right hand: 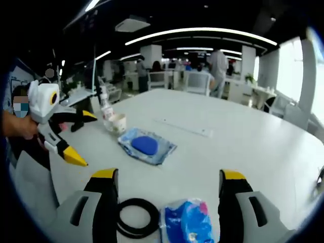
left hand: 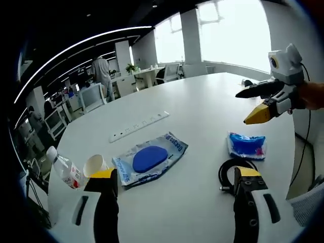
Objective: Arrange the tabletop items into an orderly group along one side of the table until the central work area is clear of visible clutter.
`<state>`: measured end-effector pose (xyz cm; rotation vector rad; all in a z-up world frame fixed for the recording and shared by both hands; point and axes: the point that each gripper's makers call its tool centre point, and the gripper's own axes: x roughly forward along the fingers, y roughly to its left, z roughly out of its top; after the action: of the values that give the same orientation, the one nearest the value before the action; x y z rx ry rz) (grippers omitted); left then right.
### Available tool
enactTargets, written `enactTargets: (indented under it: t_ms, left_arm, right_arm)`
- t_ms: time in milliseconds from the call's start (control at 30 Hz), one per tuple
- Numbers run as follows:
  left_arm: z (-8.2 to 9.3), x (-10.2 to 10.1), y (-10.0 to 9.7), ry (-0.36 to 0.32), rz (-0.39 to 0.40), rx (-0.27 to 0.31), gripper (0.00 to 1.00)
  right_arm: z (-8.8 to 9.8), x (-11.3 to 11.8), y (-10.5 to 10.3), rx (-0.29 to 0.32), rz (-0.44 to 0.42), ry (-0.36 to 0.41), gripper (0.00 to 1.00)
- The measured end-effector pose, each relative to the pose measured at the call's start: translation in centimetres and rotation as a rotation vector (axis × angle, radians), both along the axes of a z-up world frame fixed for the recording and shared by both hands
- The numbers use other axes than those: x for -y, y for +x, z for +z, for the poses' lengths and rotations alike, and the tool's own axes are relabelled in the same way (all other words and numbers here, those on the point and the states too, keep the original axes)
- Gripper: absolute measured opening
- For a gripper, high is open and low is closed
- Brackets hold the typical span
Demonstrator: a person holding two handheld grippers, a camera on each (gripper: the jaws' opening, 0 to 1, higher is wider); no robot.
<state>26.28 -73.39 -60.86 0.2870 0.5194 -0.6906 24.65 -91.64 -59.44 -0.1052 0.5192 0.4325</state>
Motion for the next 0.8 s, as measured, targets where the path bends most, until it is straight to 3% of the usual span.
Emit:
enactTargets:
  t_ms: [467, 800]
  left_arm:
    - [-0.4, 2.2, -0.4, -0.009, -0.053, -0.024, 0.86]
    - [-1.0, 4.3, -1.0, -0.014, -0.110, -0.048, 0.72]
  right_arm:
    - [-0.8, 2.4, -2.5, -0.018, -0.071, 0.007, 0.73]
    - [-1.6, 4.3, -4.3, -0.031, -0.132, 0.004, 0.62]
